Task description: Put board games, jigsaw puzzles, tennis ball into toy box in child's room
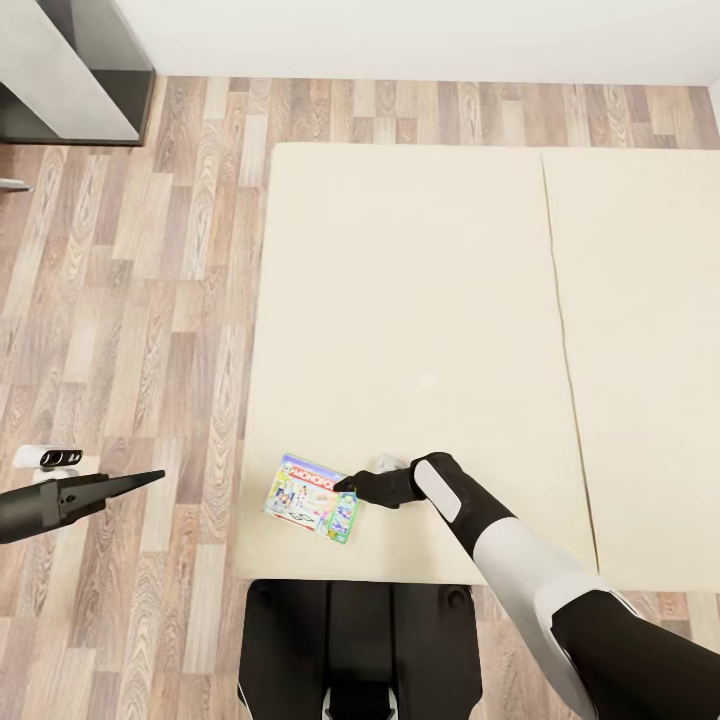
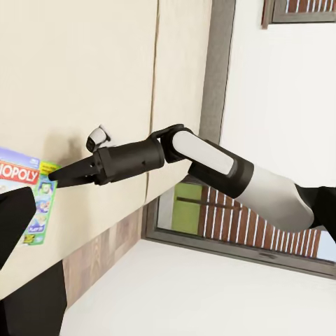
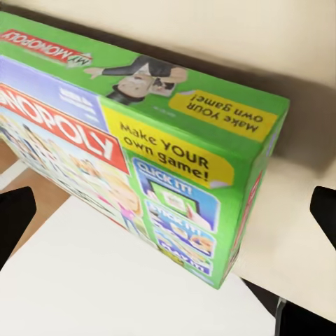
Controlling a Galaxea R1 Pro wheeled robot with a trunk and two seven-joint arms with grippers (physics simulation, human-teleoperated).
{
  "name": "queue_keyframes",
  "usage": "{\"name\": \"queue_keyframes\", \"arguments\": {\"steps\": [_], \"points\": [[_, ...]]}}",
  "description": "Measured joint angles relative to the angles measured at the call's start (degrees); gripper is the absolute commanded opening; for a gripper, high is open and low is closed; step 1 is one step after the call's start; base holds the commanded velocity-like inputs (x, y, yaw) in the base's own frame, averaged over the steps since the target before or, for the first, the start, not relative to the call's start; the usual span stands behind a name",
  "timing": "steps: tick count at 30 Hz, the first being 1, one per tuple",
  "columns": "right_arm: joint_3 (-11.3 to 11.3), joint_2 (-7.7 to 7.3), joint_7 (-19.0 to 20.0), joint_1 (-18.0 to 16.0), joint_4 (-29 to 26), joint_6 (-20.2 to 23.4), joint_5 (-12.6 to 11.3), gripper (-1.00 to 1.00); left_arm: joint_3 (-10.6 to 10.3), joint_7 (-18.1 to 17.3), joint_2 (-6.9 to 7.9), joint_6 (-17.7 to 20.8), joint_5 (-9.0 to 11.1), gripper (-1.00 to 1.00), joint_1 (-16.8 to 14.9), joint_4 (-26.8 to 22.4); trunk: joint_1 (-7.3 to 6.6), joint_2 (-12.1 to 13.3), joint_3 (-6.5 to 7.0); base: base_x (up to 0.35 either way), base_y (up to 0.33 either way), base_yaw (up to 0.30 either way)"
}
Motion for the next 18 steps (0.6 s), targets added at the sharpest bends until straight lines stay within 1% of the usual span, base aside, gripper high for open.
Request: {"name": "queue_keyframes", "arguments": {"steps": [18], "points": [[-0.01, 0.04, 0.00, 0.01, 0.01, 0.01, 0.12, 1.00, 0.00, 0.00, 0.00, 0.00, -0.01, 1.00, -0.01, 0.00, 0.00, 0.01, 0.00, 0.000, 0.103, 0.000]]}}
